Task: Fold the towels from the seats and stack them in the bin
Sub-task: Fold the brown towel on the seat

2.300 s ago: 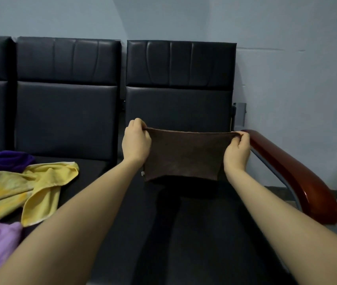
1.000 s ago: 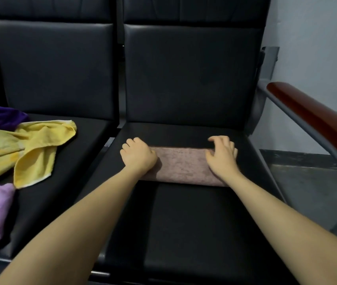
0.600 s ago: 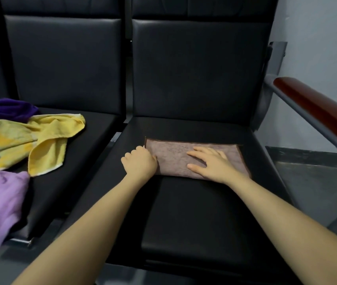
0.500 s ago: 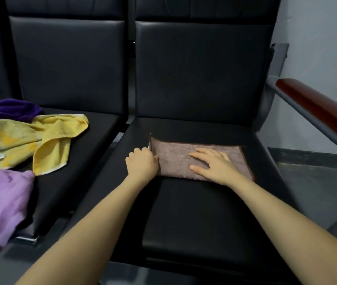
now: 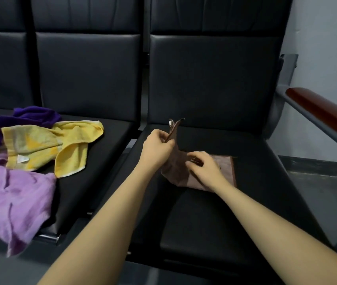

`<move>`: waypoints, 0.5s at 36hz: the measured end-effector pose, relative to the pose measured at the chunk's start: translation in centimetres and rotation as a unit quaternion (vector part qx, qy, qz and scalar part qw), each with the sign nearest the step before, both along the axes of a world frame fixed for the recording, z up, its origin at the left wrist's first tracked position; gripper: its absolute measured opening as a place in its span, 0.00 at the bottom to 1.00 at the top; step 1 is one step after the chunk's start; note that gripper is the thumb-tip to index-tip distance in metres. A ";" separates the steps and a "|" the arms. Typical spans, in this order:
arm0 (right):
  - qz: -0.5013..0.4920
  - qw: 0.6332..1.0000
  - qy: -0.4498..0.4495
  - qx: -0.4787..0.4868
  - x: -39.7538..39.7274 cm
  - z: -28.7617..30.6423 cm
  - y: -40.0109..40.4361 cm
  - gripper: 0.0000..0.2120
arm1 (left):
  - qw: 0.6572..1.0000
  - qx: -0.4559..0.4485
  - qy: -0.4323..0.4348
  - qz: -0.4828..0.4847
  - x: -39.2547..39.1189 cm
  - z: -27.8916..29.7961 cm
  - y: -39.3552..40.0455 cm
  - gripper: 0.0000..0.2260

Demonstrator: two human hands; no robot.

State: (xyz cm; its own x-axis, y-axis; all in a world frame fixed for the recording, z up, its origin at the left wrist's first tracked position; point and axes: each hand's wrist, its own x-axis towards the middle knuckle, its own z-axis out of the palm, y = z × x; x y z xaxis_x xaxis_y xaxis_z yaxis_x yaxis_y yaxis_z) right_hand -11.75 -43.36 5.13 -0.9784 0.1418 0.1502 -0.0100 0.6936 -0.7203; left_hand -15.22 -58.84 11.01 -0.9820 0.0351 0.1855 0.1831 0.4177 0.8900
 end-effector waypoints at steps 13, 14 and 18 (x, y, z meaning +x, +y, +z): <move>-0.173 0.975 -0.073 0.119 3.3 2.2 4.7 0.27 | 0.963 -0.168 -0.059 -0.202 3.0 -1.2 5.2 0.13; -0.170 0.970 -0.098 0.144 3.5 2.1 4.7 0.26 | 0.965 -0.193 -0.036 -0.173 3.1 -1.6 5.4 0.14; -0.182 0.961 -0.124 0.170 3.4 1.9 4.2 0.20 | 0.969 -0.223 -0.001 -0.101 3.0 -2.4 5.4 0.13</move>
State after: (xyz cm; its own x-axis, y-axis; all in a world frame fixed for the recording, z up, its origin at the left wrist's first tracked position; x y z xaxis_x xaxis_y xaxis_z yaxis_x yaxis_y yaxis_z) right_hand -8.32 -39.19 7.01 -0.8854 0.4646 0.0171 0.4197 0.8145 -0.4005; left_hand -12.21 -53.43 8.59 -0.9471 0.3033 0.1048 0.2994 0.7174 0.6290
